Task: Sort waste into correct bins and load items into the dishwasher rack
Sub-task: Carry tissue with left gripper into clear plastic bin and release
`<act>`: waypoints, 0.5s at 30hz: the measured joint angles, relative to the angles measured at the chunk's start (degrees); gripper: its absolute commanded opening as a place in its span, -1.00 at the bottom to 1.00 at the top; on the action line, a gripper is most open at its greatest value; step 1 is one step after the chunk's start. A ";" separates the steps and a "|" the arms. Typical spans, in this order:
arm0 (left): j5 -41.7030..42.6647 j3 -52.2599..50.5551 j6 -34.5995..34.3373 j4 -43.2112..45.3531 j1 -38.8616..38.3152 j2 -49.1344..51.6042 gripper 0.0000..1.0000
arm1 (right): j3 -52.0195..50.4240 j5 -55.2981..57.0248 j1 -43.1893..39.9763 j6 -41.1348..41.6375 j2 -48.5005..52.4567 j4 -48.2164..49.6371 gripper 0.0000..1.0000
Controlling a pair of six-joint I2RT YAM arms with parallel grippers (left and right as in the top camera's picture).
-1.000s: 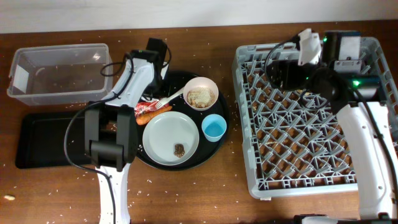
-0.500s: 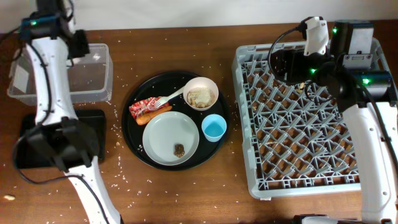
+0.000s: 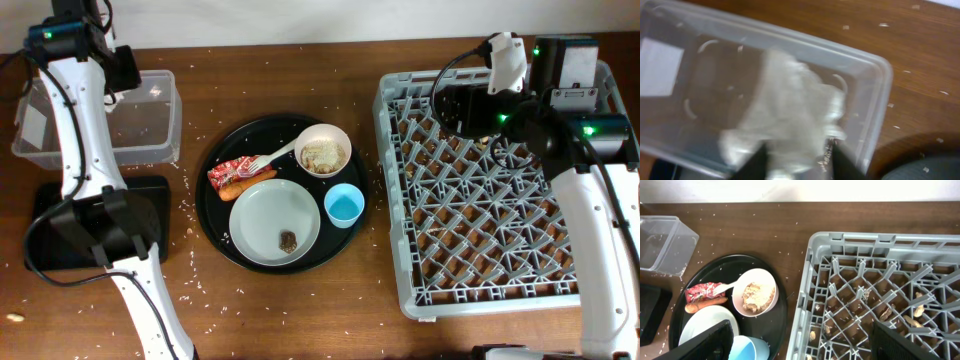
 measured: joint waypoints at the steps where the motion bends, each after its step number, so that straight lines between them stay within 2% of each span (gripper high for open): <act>1: -1.44 0.00 -1.57 -0.31 0.24 0.00 0.32 | 0.00 0.02 0.00 -0.02 0.00 -0.15 0.72; 2: -2.36 0.00 -2.58 -0.59 0.37 0.00 0.98 | 0.00 0.00 0.00 0.02 0.00 -0.42 0.72; 3: -3.21 0.00 -3.54 -0.70 0.55 0.00 0.98 | 0.00 0.00 0.00 0.02 0.00 -0.63 0.72; 4: -3.91 -0.04 -4.15 -0.66 0.66 0.00 -0.24 | 0.00 0.00 0.00 -0.02 0.00 -0.87 0.72; 5: -4.39 -0.09 -5.07 -0.50 0.70 0.00 -0.99 | 0.00 0.00 0.00 0.02 0.00 -1.05 0.71; 6: -4.44 -0.09 -5.16 -0.57 0.68 0.02 -0.99 | 0.00 0.00 0.00 0.02 0.00 -1.05 0.72; 7: -4.46 -0.09 -3.98 -1.44 0.68 0.00 -0.86 | 0.00 0.00 0.00 0.02 0.00 -1.05 0.72; 8: -4.46 -0.09 -3.56 -1.99 0.70 0.00 0.74 | 0.00 0.00 0.00 0.00 0.00 -1.07 0.72; 9: -4.44 -0.09 -3.02 -2.21 0.70 0.02 0.98 | 0.00 0.00 0.00 0.02 0.00 -1.11 0.71; 10: -4.44 -0.09 -2.99 -3.06 1.03 0.00 0.08 | 0.00 0.00 0.00 0.04 0.00 -1.22 0.71; 11: -4.17 -0.09 -3.17 -3.04 1.46 0.02 -0.56 | 0.00 0.00 0.00 0.04 0.00 -1.25 0.72; 12: -3.04 -0.09 -3.08 -2.78 1.92 0.00 -0.42 | 0.00 0.02 0.00 0.02 0.00 -1.25 0.72; 13: -1.29 -0.09 -1.25 -2.89 2.34 0.00 0.54 | 0.00 0.00 0.00 0.04 0.00 -1.25 0.72; 14: 0.13 -0.09 -0.09 -3.63 2.69 0.02 0.70 | 0.00 0.00 0.00 0.07 0.00 -1.25 0.72; 15: 0.24 -0.11 0.35 -4.55 2.82 0.00 -0.99 | 0.02 0.02 0.00 0.04 0.00 -1.25 0.72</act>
